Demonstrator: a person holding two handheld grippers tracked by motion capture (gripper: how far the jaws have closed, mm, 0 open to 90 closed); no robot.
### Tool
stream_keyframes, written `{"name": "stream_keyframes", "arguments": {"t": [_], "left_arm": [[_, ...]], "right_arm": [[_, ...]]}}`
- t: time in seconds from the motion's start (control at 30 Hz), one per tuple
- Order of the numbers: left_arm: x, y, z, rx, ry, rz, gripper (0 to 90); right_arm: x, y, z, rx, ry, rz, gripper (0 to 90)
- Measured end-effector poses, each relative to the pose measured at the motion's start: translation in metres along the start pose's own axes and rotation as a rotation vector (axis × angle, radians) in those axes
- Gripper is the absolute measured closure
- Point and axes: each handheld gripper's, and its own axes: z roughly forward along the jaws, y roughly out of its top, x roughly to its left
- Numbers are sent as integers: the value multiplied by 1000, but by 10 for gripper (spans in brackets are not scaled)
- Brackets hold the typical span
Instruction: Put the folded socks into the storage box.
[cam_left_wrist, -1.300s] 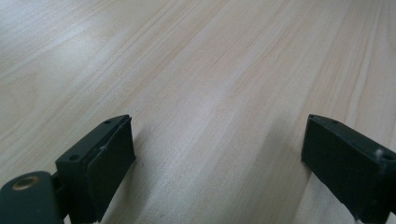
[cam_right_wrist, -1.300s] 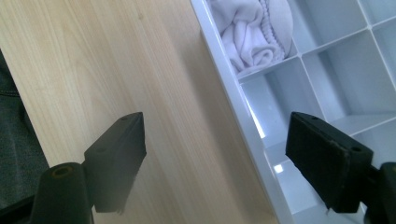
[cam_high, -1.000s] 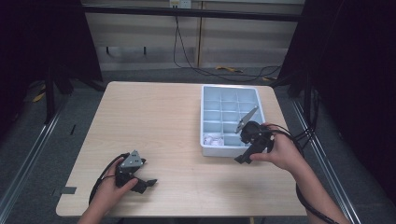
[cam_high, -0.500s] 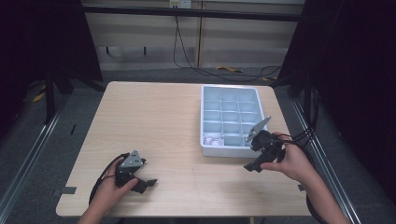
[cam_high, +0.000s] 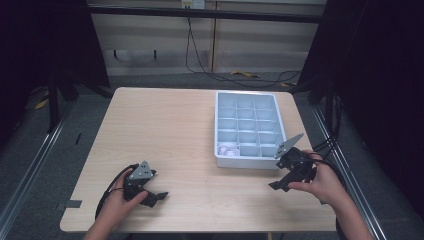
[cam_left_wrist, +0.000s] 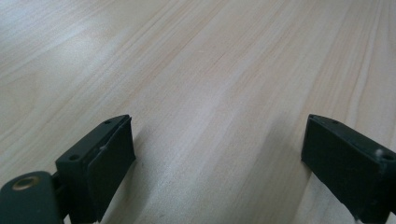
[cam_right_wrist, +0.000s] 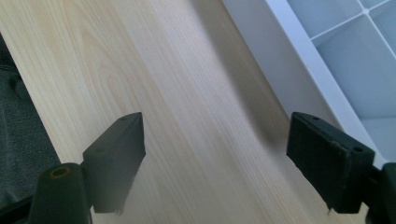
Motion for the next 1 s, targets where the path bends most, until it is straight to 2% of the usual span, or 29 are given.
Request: {"name": "stream_keyframes", "arguments": {"t": [0.43,0.83,1.0], "left_arm": [[0,0,0,-1,0,-1,91],[0,0,0,-1,0,-1,91],[0,0,0,-4,0,-5,91]], "right_arm": [[-1,-25,8,-31,7,40,189],[-4,-41,22,-56,-1,75,184],[-3,-46,26,-72,11,89,184]]}}
